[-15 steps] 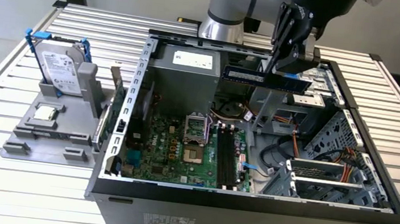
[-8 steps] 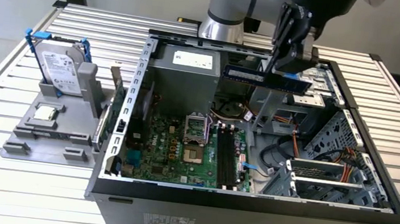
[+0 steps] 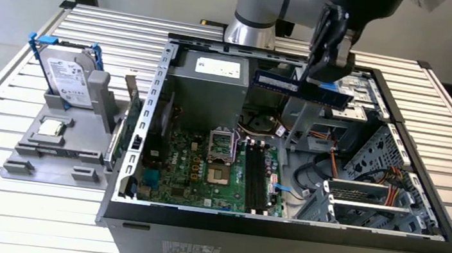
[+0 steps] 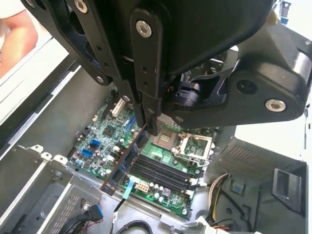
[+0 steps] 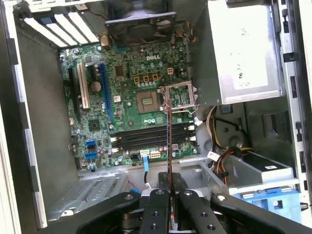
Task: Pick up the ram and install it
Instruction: 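Insert the ram into the slot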
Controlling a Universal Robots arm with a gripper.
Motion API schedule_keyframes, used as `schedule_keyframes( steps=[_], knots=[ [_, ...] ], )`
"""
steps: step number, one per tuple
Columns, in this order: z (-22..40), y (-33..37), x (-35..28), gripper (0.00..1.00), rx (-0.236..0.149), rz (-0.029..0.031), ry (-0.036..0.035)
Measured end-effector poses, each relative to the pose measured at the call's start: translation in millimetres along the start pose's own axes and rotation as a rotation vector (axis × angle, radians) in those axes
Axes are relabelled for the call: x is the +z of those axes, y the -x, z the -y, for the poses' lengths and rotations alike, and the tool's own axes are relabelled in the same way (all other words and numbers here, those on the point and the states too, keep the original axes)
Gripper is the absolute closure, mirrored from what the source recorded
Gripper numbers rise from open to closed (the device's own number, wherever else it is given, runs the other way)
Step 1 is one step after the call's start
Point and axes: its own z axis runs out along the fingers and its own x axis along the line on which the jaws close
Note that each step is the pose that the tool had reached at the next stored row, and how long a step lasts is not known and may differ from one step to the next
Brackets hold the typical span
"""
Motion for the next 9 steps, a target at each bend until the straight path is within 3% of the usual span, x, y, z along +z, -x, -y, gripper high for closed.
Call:
schedule_keyframes(
  steps=[6,9],
  knots=[
    [0.0,0.0,0.0,1.00,0.090,0.0035,-0.0011],
    [0.0,0.0,0.1,1.00,0.102,0.0041,-0.0013]
  ],
)
